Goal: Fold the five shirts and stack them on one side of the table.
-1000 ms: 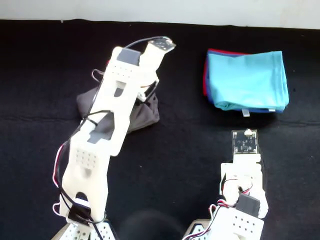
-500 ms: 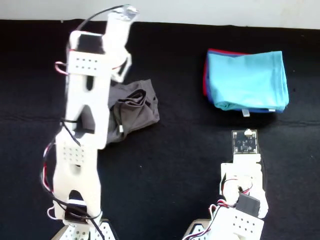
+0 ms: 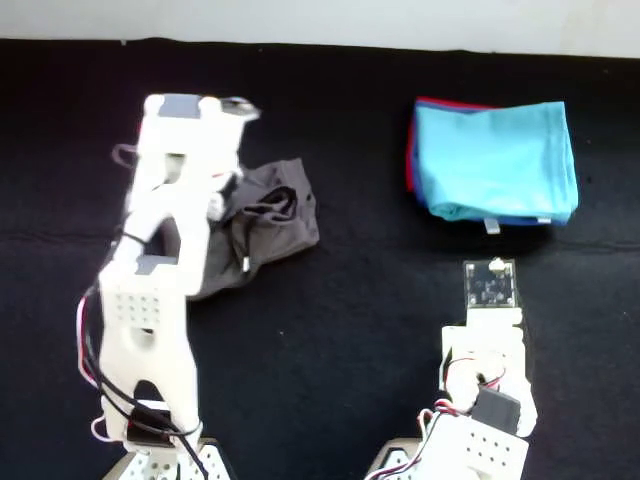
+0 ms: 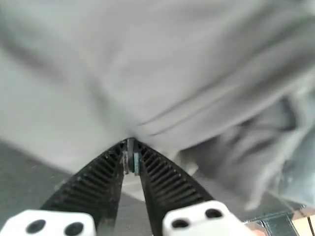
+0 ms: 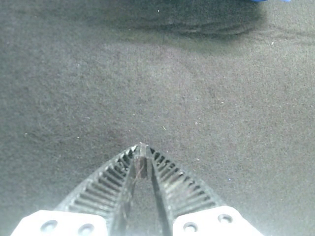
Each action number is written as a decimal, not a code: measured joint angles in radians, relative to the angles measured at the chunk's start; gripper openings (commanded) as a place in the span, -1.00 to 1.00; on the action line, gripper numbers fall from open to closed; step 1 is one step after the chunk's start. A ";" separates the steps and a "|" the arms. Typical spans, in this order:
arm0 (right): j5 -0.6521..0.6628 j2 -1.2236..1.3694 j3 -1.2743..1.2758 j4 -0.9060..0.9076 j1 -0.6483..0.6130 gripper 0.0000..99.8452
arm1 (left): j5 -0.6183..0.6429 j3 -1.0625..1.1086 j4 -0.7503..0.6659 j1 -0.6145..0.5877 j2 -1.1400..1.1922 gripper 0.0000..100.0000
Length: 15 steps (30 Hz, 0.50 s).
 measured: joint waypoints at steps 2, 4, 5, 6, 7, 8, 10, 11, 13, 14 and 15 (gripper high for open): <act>0.000 0.000 0.000 0.000 0.000 -0.99 | 0.000 0.000 -0.015 0.069 0.000 -0.98; 0.000 0.000 0.000 0.000 0.000 -0.99 | 0.000 -0.008 -0.026 0.141 0.000 -0.98; 0.000 0.000 0.000 0.000 0.000 -0.99 | 0.000 -0.017 -0.032 0.172 0.002 -0.98; 0.000 0.000 0.000 0.000 0.000 -0.99 | 0.000 -0.029 -0.035 0.199 0.002 -0.98; 0.000 0.000 0.000 0.000 0.000 -0.99 | 0.000 -0.043 -0.035 0.224 0.002 -0.98; 0.000 0.000 0.000 0.000 0.000 -0.99 | 0.000 -0.057 -0.035 0.244 0.002 -0.98; 0.000 0.000 0.000 0.000 0.000 -0.99 | 0.000 -0.074 -0.035 0.264 0.002 -0.98; 0.000 0.000 0.000 0.000 0.000 -0.99 | -0.002 -0.083 -0.035 0.264 0.002 -0.98; 0.000 0.000 0.000 0.000 0.000 -0.99 | -0.002 -0.100 -0.043 0.255 0.002 -0.98; 0.000 0.000 0.000 0.000 0.000 -0.99 | -0.002 -0.107 -0.054 0.244 0.002 -0.98; 0.000 0.000 0.000 0.000 0.000 -0.99 | -0.002 -0.112 -0.066 0.230 0.002 -0.98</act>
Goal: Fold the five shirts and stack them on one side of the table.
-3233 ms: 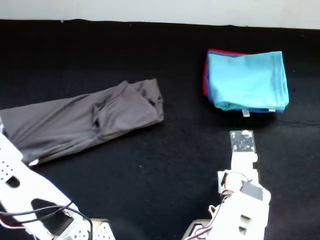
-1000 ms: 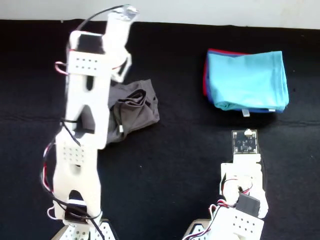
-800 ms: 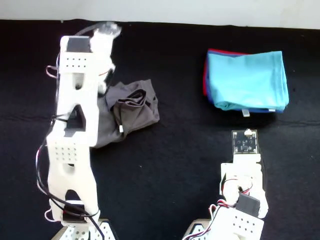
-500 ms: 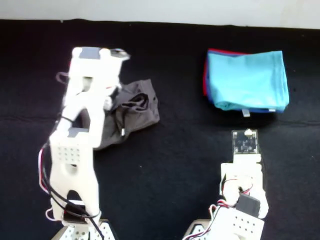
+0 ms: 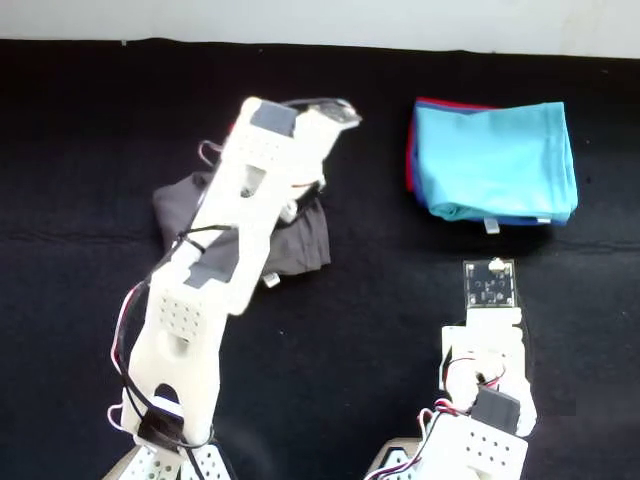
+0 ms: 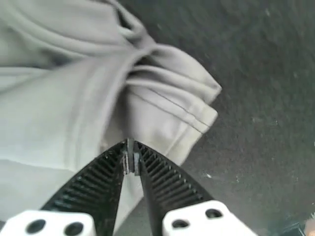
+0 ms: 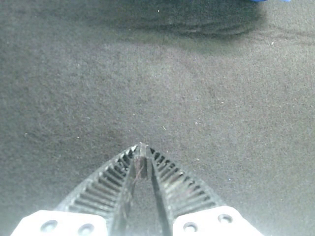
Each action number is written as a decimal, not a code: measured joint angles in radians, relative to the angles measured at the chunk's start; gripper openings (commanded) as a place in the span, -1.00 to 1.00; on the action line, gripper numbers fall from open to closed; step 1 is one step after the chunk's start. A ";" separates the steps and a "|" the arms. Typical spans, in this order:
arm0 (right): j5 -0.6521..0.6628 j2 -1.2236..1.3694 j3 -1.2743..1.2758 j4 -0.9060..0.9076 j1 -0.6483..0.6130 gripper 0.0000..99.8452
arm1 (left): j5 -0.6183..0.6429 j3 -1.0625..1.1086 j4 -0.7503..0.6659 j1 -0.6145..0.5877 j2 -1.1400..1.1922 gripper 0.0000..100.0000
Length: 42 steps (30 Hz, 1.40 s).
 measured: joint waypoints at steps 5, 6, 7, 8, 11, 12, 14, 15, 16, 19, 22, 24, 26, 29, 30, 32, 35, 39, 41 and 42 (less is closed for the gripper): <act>0.000 0.000 0.000 0.000 0.000 -0.99 | 0.002 0.000 -0.117 -0.095 0.000 -0.98; 0.000 0.000 0.000 0.000 0.000 -0.99 | 0.002 0.000 -0.147 -0.114 0.000 -0.98; 0.000 0.000 0.000 0.000 0.000 -0.99 | 0.002 0.000 -0.176 -0.130 0.000 -0.98; 0.000 0.000 0.000 0.000 0.000 -0.99 | 0.002 0.000 -0.204 -0.144 0.000 -0.98; 0.000 0.000 0.000 0.000 0.000 -0.99 | 0.002 0.000 -0.256 -0.172 0.000 -0.98; 0.000 0.000 0.000 0.000 0.000 -0.99 | 0.002 0.000 -0.264 -0.178 0.000 -0.98; 0.000 0.000 0.000 0.000 0.000 -0.99 | 0.002 -0.014 -0.265 -0.192 0.000 -0.98; 0.000 0.000 0.000 0.000 0.000 -0.99 | 0.002 -0.029 -0.265 -0.198 0.000 -0.98; 0.000 0.000 0.000 0.000 0.000 -0.99 | 0.002 -0.048 -0.255 -0.206 0.000 -0.98; 0.000 0.000 0.000 0.000 0.000 -0.99 | 0.002 -0.106 -0.181 -0.222 0.000 -0.98; 0.000 0.000 0.000 0.000 0.000 -0.99 | -0.002 -0.178 -0.068 -0.222 0.000 -0.95; 0.000 0.000 0.000 0.000 0.000 -0.99 | -0.003 -0.204 0.012 -0.222 0.000 -0.88; 0.000 0.000 0.000 0.000 0.000 -0.99 | -0.003 -0.180 0.049 -0.222 -0.002 -0.84; 0.000 0.000 0.000 0.000 0.000 -0.99 | -0.035 -0.041 0.066 -0.221 -0.002 -0.88; 0.000 0.000 0.000 0.000 0.000 -0.99 | -0.058 0.018 0.069 -0.215 -0.002 -0.91; 0.000 0.000 0.000 0.000 0.000 -0.99 | -0.091 0.118 0.069 -0.198 -0.002 -0.94; 0.000 0.000 0.000 0.000 0.000 -0.99 | -0.101 0.163 0.023 -0.180 0.000 -0.94; 0.000 0.000 0.000 0.000 0.000 -0.99 | -0.084 0.164 -0.135 -0.180 0.000 -0.94; 0.000 0.000 0.000 0.000 0.000 -0.99 | -0.032 0.167 -0.226 -0.180 0.000 -0.94; 0.000 0.000 0.000 0.000 0.000 -0.99 | -0.002 0.167 -0.272 -0.180 0.000 -0.94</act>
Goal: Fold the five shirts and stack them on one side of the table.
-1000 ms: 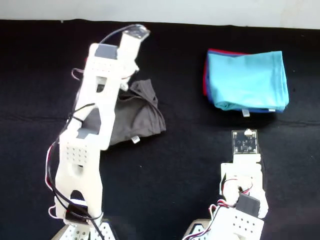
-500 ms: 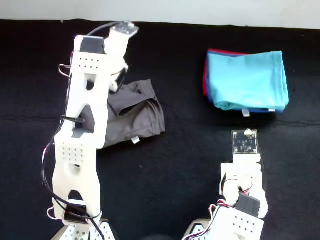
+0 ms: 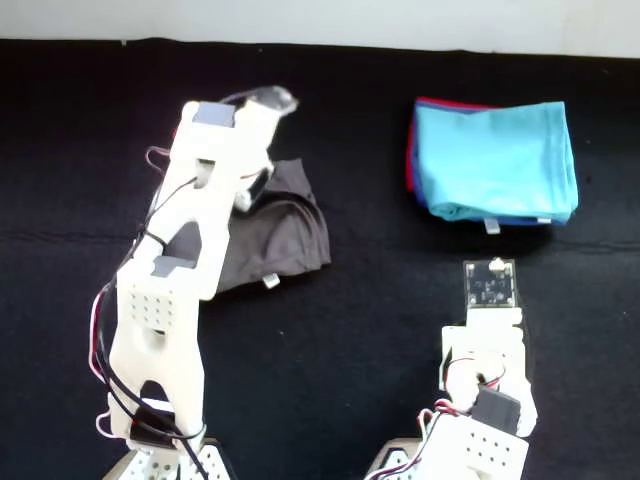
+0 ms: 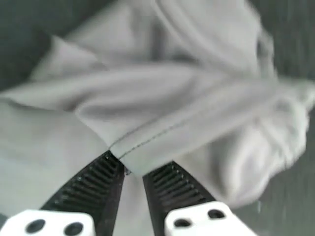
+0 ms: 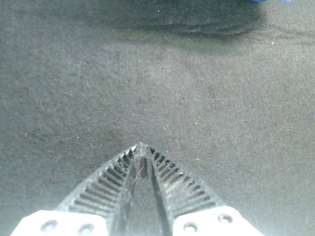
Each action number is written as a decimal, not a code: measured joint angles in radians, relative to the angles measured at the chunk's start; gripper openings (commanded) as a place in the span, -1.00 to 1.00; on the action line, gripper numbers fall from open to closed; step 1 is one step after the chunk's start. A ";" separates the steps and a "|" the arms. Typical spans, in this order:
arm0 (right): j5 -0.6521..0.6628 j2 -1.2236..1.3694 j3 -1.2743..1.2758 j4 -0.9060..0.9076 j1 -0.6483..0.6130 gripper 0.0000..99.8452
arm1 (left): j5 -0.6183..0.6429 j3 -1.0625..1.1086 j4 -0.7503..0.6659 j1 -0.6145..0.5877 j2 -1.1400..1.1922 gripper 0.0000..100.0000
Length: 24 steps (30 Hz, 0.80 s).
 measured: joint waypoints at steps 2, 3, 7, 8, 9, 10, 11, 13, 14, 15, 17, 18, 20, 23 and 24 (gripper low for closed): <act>0.000 0.000 0.000 0.000 0.000 -0.99 | 0.044 0.000 -0.086 0.000 0.000 -0.94; 0.000 0.000 0.000 0.000 0.000 -0.99 | 0.064 0.000 -0.126 0.000 0.000 -0.94; 0.000 0.000 0.000 0.000 0.000 -0.99 | 0.175 0.000 -0.298 0.006 0.000 -0.94; 0.000 0.000 0.000 0.000 0.000 -0.99 | 0.201 0.000 -0.341 0.006 0.000 -0.94; 0.000 0.000 0.000 0.000 0.000 -0.99 | 0.227 0.000 -0.376 0.006 0.000 -0.94; 0.000 0.000 0.000 0.000 0.000 -0.99 | 0.245 0.000 -0.402 0.006 0.000 -0.94; 0.000 0.000 0.000 0.000 0.000 -0.99 | 0.256 0.000 -0.420 0.006 0.000 -0.94; 0.000 0.000 0.000 0.000 0.000 -0.99 | 0.275 0.000 -0.436 0.006 0.000 -0.94; 0.000 0.000 0.000 0.000 0.000 -0.99 | 0.278 0.000 -0.439 0.006 0.000 -0.94; 0.000 0.000 0.000 0.000 0.000 -0.99 | 0.278 0.000 -0.439 0.006 0.000 -0.94; 0.000 0.000 0.000 0.000 0.000 -0.99 | 0.281 0.000 -0.417 0.006 0.000 -0.94; 0.000 0.000 0.000 0.000 0.000 -0.99 | 0.281 0.000 -0.388 0.006 -0.002 -0.94; 0.000 0.000 0.000 0.000 0.000 -0.99 | 0.281 0.000 -0.305 0.005 -0.015 -0.94; 0.000 0.000 0.000 0.000 0.000 -0.99 | 0.279 -0.023 -0.193 0.008 -0.026 -0.94; 0.000 0.000 0.000 0.000 0.000 -0.99 | 0.279 -0.028 -0.178 0.012 -0.026 -0.94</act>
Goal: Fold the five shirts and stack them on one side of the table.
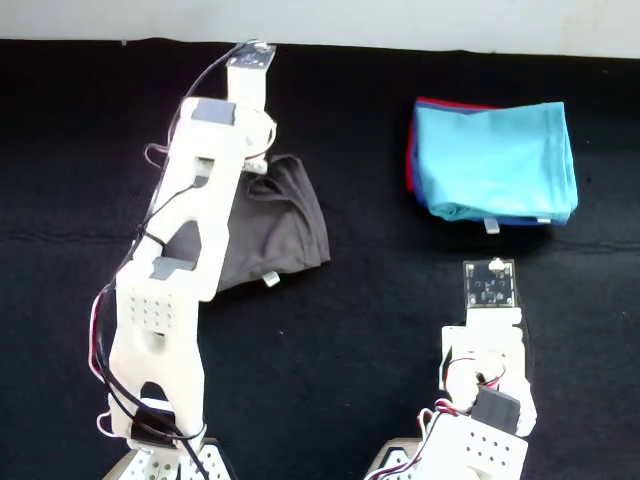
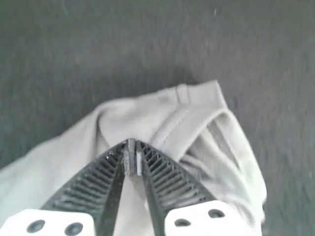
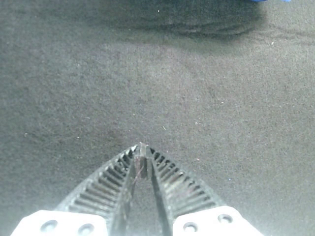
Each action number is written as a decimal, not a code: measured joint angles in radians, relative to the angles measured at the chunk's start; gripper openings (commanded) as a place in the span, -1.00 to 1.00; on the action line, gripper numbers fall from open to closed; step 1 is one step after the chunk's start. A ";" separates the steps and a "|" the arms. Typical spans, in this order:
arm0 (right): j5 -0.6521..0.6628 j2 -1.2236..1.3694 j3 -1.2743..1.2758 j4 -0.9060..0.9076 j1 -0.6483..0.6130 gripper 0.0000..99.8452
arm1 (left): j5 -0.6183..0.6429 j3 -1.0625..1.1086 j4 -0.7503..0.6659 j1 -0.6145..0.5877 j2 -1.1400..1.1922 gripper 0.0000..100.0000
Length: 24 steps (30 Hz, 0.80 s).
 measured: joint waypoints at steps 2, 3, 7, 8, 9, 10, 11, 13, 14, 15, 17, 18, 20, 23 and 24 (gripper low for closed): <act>0.000 0.000 0.000 0.000 0.000 -0.99 | 0.000 -0.002 0.012 0.017 0.002 -0.94; 0.000 0.000 0.000 0.000 0.000 -0.99 | 0.000 -0.003 0.011 0.026 0.005 -0.94; 0.000 0.000 0.000 0.000 0.000 -0.99 | 0.000 -0.005 -0.083 0.072 0.044 -0.94; 0.000 0.000 0.000 0.000 0.000 -0.99 | 0.000 -0.005 -0.123 0.084 0.049 -0.94; 0.000 0.000 0.000 0.000 0.000 -0.99 | 0.000 -0.005 -0.164 0.095 0.051 -0.94; 0.000 0.000 0.000 0.000 0.000 -0.99 | 0.002 -0.005 -0.207 0.104 0.051 -0.94; 0.000 0.000 0.000 0.000 0.000 -0.99 | 0.002 -0.005 -0.249 0.115 0.051 -0.94; 0.000 0.000 0.000 0.000 0.000 -0.99 | 0.002 -0.005 -0.322 0.133 0.051 -0.94; 0.000 0.000 0.000 0.000 0.000 -0.99 | 0.002 -0.005 -0.347 0.141 0.051 -0.94; 0.000 0.000 0.000 0.000 0.000 -0.99 | 0.002 -0.005 -0.359 0.144 0.051 -0.94; 0.000 0.000 0.000 0.000 0.000 -0.99 | 0.002 -0.026 -0.365 0.146 0.052 -0.94; 0.000 0.000 0.000 0.000 0.000 -0.99 | 0.002 -0.040 -0.353 0.140 0.052 -0.94; 0.000 0.000 0.000 0.000 0.000 -0.99 | 0.002 -0.075 -0.304 0.124 0.046 -0.94; 0.000 0.000 0.000 0.000 0.000 -0.99 | 0.000 -0.129 -0.176 0.095 0.012 -0.94; 0.000 0.000 0.000 0.000 0.000 -0.99 | 0.000 -0.144 -0.123 0.083 -0.005 -0.94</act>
